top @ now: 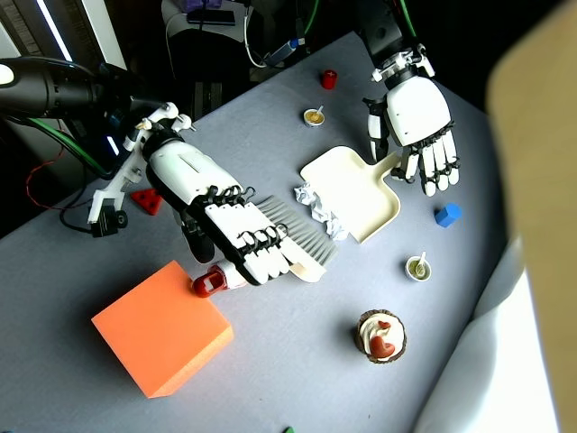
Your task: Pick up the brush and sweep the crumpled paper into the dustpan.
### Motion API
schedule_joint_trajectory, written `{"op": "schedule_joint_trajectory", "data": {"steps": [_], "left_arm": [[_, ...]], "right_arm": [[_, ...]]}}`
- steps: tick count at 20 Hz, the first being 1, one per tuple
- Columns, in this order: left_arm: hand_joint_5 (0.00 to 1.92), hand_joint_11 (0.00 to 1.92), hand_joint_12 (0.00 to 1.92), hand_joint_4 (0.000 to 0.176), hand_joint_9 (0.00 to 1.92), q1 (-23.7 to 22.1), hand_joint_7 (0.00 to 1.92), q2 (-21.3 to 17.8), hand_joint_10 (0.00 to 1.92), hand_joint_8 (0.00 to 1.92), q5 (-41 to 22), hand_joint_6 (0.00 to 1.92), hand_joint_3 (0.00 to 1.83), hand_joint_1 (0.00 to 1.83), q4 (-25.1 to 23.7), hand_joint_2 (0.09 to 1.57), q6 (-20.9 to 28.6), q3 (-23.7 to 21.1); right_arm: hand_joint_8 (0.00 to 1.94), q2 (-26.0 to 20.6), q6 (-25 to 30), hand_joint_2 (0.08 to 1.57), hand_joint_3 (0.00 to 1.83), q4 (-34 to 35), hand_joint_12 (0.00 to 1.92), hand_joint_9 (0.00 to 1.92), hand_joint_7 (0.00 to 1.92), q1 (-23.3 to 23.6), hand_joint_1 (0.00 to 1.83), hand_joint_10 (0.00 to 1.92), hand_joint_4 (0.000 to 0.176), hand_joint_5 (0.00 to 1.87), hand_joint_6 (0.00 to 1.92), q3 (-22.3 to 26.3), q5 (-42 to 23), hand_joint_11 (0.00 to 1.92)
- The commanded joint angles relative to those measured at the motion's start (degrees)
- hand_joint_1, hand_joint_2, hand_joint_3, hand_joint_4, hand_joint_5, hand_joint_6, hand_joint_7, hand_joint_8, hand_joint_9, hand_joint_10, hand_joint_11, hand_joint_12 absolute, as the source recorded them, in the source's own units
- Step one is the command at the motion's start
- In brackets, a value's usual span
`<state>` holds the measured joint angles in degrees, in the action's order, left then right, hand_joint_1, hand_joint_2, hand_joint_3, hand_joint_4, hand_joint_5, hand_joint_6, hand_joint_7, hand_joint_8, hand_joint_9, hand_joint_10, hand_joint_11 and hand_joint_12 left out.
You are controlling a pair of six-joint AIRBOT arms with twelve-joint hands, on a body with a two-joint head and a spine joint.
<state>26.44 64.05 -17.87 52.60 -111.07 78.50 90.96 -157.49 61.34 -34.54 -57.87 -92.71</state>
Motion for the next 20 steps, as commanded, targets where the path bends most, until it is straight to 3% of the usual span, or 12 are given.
{"op": "schedule_joint_trajectory", "data": {"steps": [1, 20], "left_arm": [[0.94, 0.11, 0.07, 0.0, 0.2, -0.3, 0.31, -0.6, 0.0, 0.0, -5.5, 1.03, 0.0, 1.1, -1.1, 1.14, -0.2, 0.1], [0.95, 0.12, 0.09, 0.0, 0.22, -0.3, 0.34, -0.6, 0.0, 0.0, -5.7, 1.02, 0.0, 1.09, -0.8, 1.13, -0.2, 0.5]], "right_arm": [[0.01, 0.0, 0.0, 0.94, 0.0, -5.3, 0.02, 0.14, 0.12, 0.1, 1.1, 0.01, 0.0, 0.17, 0.01, -0.5, -3.9, 0.16], [0.01, 3.2, 3.7, 0.96, 0.01, -4.2, 0.01, 0.16, 0.15, -0.5, 1.1, 0.0, 0.0, 0.2, 0.0, -8.4, -1.9, 0.14]]}}
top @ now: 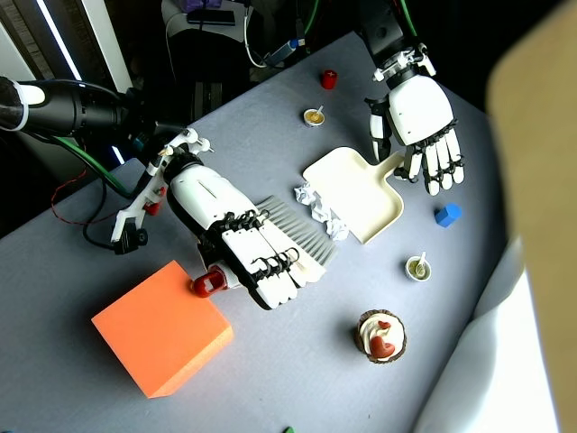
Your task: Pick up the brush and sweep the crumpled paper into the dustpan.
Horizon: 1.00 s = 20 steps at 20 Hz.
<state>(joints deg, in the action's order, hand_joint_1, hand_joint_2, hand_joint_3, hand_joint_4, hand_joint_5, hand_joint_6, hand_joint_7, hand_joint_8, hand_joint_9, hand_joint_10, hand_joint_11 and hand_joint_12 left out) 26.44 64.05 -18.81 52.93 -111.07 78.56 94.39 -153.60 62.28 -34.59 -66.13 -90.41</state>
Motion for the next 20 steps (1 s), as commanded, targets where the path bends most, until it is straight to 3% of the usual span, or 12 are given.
{"op": "schedule_joint_trajectory", "data": {"steps": [1, 9, 11, 12, 13, 14, 15, 16, 17, 18, 19, 20], "left_arm": [[0.94, 0.12, 0.09, 0.0, 0.22, -0.3, 0.34, -0.6, 0.0, 0.0, -4.8, 1.04, 0.0, 1.1, -1.2, 1.14, -0.2, 0.4], [0.94, 0.12, 0.11, 0.0, 0.24, -0.3, 0.36, -0.6, 0.0, 0.0, -4.6, 1.05, 0.0, 1.08, -1.1, 1.14, -0.2, 0.4], [0.93, 0.11, 0.11, 0.0, 0.22, -0.3, 0.35, -0.5, 0.0, 0.0, -4.6, 1.06, 0.0, 1.1, -1.1, 1.14, -0.2, 0.4], [0.93, 0.12, 0.11, 0.0, 0.23, -0.3, 0.35, -0.5, 0.0, 0.0, -4.7, 1.05, 0.0, 1.09, -1.1, 1.14, -0.2, 0.4], [0.93, 0.12, 0.12, 0.0, 0.24, -0.3, 0.35, -0.5, 0.01, 0.0, -4.7, 1.06, 0.0, 1.09, -1.1, 1.14, -0.2, 0.4], [0.93, 0.12, 0.12, 0.0, 0.24, -0.3, 0.35, -0.5, 0.01, 0.0, -4.8, 1.06, 0.0, 1.09, -1.1, 1.14, -0.2, 0.4], [0.95, 0.11, 0.12, 0.0, 0.23, -0.3, 0.34, -0.5, 0.0, 0.0, -4.9, 1.03, 0.0, 1.11, -1.1, 1.13, -0.2, 0.4], [0.95, 0.11, 0.12, 0.0, 0.23, -0.3, 0.34, -0.5, 0.0, 0.0, -4.9, 1.03, 0.0, 1.11, -1.1, 1.13, -0.2, 0.4], [0.95, 0.1, 0.12, 0.0, 0.22, -0.3, 0.33, -0.6, 0.0, 0.0, -4.9, 1.02, 0.0, 1.11, -1.1, 1.13, -0.2, 0.4], [0.95, 0.1, 0.11, 0.0, 0.22, -0.3, 0.33, -0.6, 0.0, 0.0, -4.9, 1.02, 0.0, 1.11, -1.1, 1.13, -0.2, 0.4], [0.95, 0.09, 0.11, 0.0, 0.21, -0.3, 0.33, -0.6, 0.0, 0.0, -5.0, 1.02, 0.0, 1.12, -1.1, 1.13, -0.2, 0.4], [0.95, 0.1, 0.12, 0.0, 0.22, -0.3, 0.33, -0.6, 0.0, 0.0, -5.0, 1.02, 0.0, 1.12, -1.1, 1.13, -0.2, 0.4]], "right_arm": [[0.02, -0.1, -0.1, 0.93, 0.0, -5.1, 0.0, 0.19, 0.18, -0.4, 1.08, 0.01, 0.0, 0.22, 0.01, -0.4, -4.0, 0.13], [0.0, -0.1, 0.5, 0.94, 0.0, -5.1, 0.01, 0.19, 0.17, -0.4, 1.16, 0.01, 0.0, 0.25, 0.02, -1.0, -3.3, 0.16], [0.01, -0.1, 0.6, 0.95, 0.01, -5.1, 0.06, 0.28, 0.24, -0.4, 1.16, 0.02, 0.0, 0.31, 0.01, -1.2, -3.2, 0.28], [0.01, -0.1, 0.7, 0.97, 0.0, -5.1, 0.09, 0.36, 0.33, -0.4, 1.18, 0.02, 0.0, 0.36, 0.01, -1.2, -3.2, 0.38], [0.02, -0.1, 0.8, 0.98, 0.0, -5.1, 0.15, 0.63, 0.61, -0.4, 1.17, 0.02, 0.0, 0.54, 0.01, -1.4, -3.2, 0.54], [0.02, -0.1, 0.8, 0.98, 0.0, -5.1, 0.15, 0.63, 0.61, -0.4, 1.17, 0.02, 0.0, 0.54, 0.01, -1.4, -3.2, 0.54], [0.88, -0.1, 0.9, 1.06, 0.0, -5.1, 1.31, 0.92, 1.03, -0.4, 1.26, 0.75, 0.0, 1.1, 0.28, -1.4, -3.2, 0.55], [0.88, -0.1, 0.9, 1.06, 0.0, -5.1, 1.31, 0.92, 1.03, -0.4, 1.26, 0.75, 0.0, 1.1, 0.28, -1.4, -3.1, 0.55], [1.23, -0.1, 0.9, 1.02, 0.01, -5.1, 1.79, 0.78, 0.9, -0.4, 1.21, 1.46, 0.0, 1.19, 0.5, -1.4, -3.0, 0.54], [1.74, -0.1, 0.9, 0.99, 0.0, -5.1, 1.9, 0.86, 0.86, -0.4, 1.17, 1.83, 0.0, 0.97, 1.2, -1.3, -2.9, 0.75], [1.9, -0.2, 0.9, 0.99, 0.0, -5.1, 1.92, 0.91, 0.86, -0.4, 1.23, 1.9, 0.0, 0.88, 1.78, -1.2, -2.7, 0.84], [1.93, -0.3, 0.9, 0.98, 0.0, -5.2, 1.92, 0.95, 0.88, -0.4, 1.27, 1.92, 0.112, 0.88, 1.89, -1.2, -2.6, 0.92]]}}
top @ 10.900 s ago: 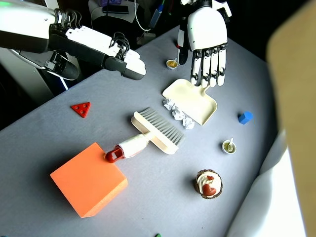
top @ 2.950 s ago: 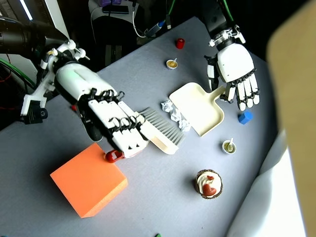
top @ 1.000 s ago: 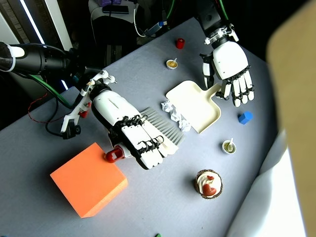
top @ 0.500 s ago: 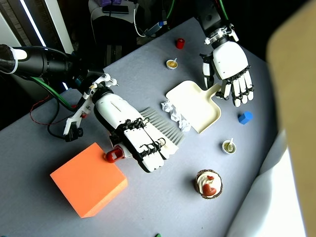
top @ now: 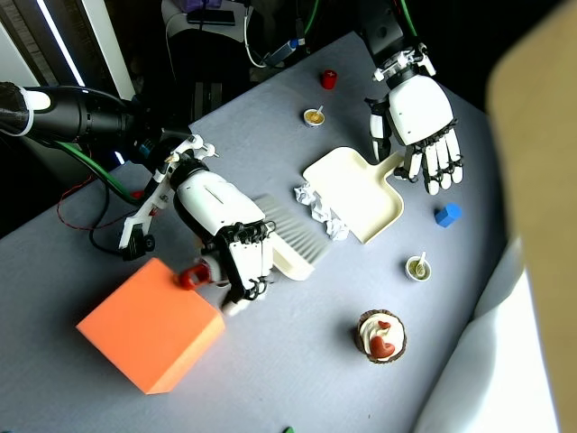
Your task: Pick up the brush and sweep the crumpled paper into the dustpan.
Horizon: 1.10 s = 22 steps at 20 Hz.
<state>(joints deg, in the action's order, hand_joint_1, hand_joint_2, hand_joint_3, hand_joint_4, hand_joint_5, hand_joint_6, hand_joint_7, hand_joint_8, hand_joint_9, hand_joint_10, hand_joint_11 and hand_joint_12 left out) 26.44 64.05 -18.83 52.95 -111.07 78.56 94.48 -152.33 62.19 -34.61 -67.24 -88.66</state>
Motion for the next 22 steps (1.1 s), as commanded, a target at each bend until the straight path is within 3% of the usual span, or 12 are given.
{"op": "schedule_joint_trajectory", "data": {"steps": [1, 2, 3, 10, 11, 16, 22], "left_arm": [[0.96, 0.1, 0.12, 0.0, 0.23, -0.3, 0.34, -0.6, 0.0, 0.0, -5.1, 1.02, 0.0, 1.12, -1.2, 1.13, -0.2, 0.4], [0.96, 0.1, 0.12, 0.0, 0.23, -0.3, 0.34, -0.5, 0.0, 0.0, -5.1, 1.02, 0.0, 1.12, -1.2, 1.13, -0.2, 0.4], [0.93, 0.09, 0.12, 0.0, 0.22, -0.3, 0.33, -0.5, 0.0, 0.0, -5.2, 1.05, 0.0, 1.1, -1.2, 1.14, -0.2, 0.4], [0.93, 0.05, 0.11, 0.0, 0.2, -0.3, 0.31, -0.5, 0.0, 0.0, -5.3, 1.05, 0.0, 1.11, -1.1, 1.14, -0.2, 0.4], [0.97, 0.1, 0.14, 0.0, 0.24, -0.3, 0.35, -0.5, 0.01, 0.01, -5.3, 0.99, 0.0, 1.13, -1.1, 1.12, -0.2, 0.4], [0.94, 0.09, 0.14, 0.0, 0.23, -0.2, 0.34, -0.5, 0.0, 0.0, -5.5, 1.04, 0.0, 1.11, -1.0, 1.14, -0.2, 0.4], [0.94, 0.08, 0.14, 0.0, 0.23, -0.1, 0.34, -0.5, 0.0, 0.0, -5.7, 1.05, 0.0, 1.11, -0.8, 1.14, -0.2, 0.4]], "right_arm": [[1.94, -0.4, -0.4, 1.03, 0.0, -5.2, 1.92, 1.25, 1.15, -0.4, 1.34, 1.92, 0.172, 1.03, 1.92, 0.0, -4.4, 1.25], [1.94, -0.5, -0.4, 1.03, 0.0, -5.5, 1.92, 1.25, 1.15, -0.4, 1.34, 1.92, 0.172, 1.03, 1.92, 0.0, -4.3, 1.25], [1.94, -0.7, -0.4, 1.07, 0.01, -6.1, 1.92, 1.34, 1.26, -0.4, 1.42, 1.92, 0.176, 1.09, 1.92, 0.1, -4.3, 1.38], [1.94, -2.6, -2.7, 1.18, 0.01, -9.9, 1.92, 1.3, 1.22, -0.4, 1.56, 1.92, 0.176, 1.08, 1.92, 2.2, -5.3, 1.3], [1.94, -3.2, -4.0, 1.2, 0.01, -10.6, 1.92, 1.27, 1.18, -0.2, 1.56, 1.92, 0.176, 1.04, 1.92, 3.2, -5.7, 1.28], [1.94, -5.4, -9.5, 1.19, 0.0, -11.9, 1.92, 1.17, 1.11, 1.9, 1.54, 1.92, 0.176, 0.99, 1.92, 7.4, -6.9, 1.18], [1.94, -6.7, -20.5, 1.18, 0.0, -10.9, 1.92, 1.14, 1.11, 7.9, 1.52, 1.92, 0.176, 1.0, 1.92, 13.0, -7.0, 1.14]]}}
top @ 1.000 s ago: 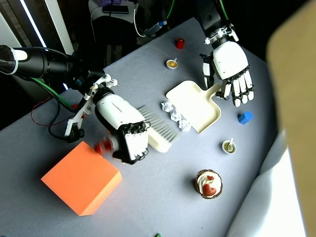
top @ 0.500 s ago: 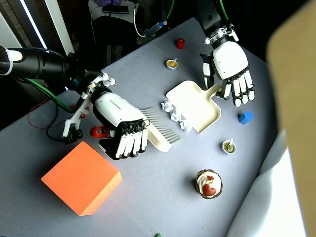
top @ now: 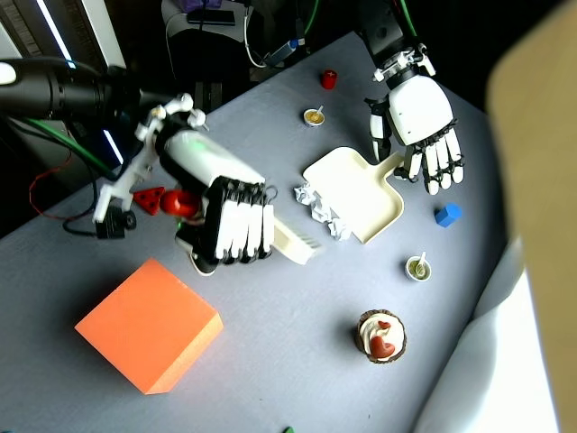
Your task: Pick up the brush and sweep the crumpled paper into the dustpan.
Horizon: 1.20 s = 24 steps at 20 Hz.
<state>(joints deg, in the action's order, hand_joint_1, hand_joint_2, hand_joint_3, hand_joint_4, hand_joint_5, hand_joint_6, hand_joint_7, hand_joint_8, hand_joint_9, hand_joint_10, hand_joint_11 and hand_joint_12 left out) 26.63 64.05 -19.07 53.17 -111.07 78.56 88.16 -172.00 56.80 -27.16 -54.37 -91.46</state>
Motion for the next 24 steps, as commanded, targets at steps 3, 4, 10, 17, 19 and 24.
{"op": "schedule_joint_trajectory", "data": {"steps": [3, 4, 10, 17, 19, 24], "left_arm": [[0.94, 0.12, 0.17, 0.0, 0.25, 0.0, 0.35, -0.6, 0.0, 0.0, -5.6, 1.04, 0.0, 1.11, -0.8, 1.14, -0.2, 0.4], [0.94, 0.13, 0.17, 0.0, 0.26, 0.0, 0.36, -0.6, 0.01, 0.01, -5.6, 1.03, 0.0, 1.11, -0.8, 1.14, -0.2, 0.4], [0.95, 0.09, 0.16, 0.0, 0.22, 0.1, 0.32, -0.6, 0.0, 0.0, -5.6, 1.03, 0.0, 1.12, -0.7, 1.13, -0.2, 0.2], [0.96, 0.1, 0.18, 0.0, 0.22, 0.1, 0.35, -0.6, 0.0, 0.0, -5.9, 1.0, 0.0, 1.13, -0.5, 1.13, -0.2, 0.1], [0.96, 0.1, 0.18, 0.0, 0.23, 0.1, 0.35, -0.6, 0.0, 0.0, -5.9, 1.0, 0.0, 1.13, -0.4, 1.13, -0.2, 0.1], [0.94, 0.09, 0.19, 0.0, 0.23, 0.1, 0.34, -0.6, 0.0, 0.0, -6.2, 1.04, 0.0, 1.11, -0.4, 1.14, -0.2, 0.1]], "right_arm": [[1.94, -0.9, -0.9, 1.17, 0.0, 2.6, 1.92, 1.17, 1.11, 3.8, 1.54, 1.92, 0.176, 1.0, 1.92, 2.6, -3.5, 1.17], [1.94, -0.9, -0.9, 1.17, 0.0, 4.2, 1.92, 1.17, 1.11, 4.1, 1.53, 1.92, 0.176, 1.0, 1.92, 2.8, -3.3, 1.16], [1.94, 0.0, -0.9, 1.18, 0.0, 10.5, 1.92, 1.12, 1.07, 5.4, 1.53, 1.92, 0.176, 0.99, 1.92, -0.9, 0.8, 1.12], [1.94, 2.2, -0.9, 1.18, 0.0, 9.3, 1.92, 1.13, 1.08, 6.1, 1.52, 1.92, 0.176, 0.98, 1.92, -3.2, 5.2, 1.12], [1.94, 2.9, -0.9, 1.18, 0.0, 8.5, 1.92, 1.14, 1.08, 6.2, 1.53, 1.92, 0.176, 0.97, 1.92, -4.1, 5.3, 1.13], [1.94, 2.7, -0.9, 1.19, 0.0, -1.1, 1.92, 1.11, 1.07, 5.4, 1.52, 1.92, 0.176, 0.98, 1.92, -2.3, -0.4, 1.11]]}}
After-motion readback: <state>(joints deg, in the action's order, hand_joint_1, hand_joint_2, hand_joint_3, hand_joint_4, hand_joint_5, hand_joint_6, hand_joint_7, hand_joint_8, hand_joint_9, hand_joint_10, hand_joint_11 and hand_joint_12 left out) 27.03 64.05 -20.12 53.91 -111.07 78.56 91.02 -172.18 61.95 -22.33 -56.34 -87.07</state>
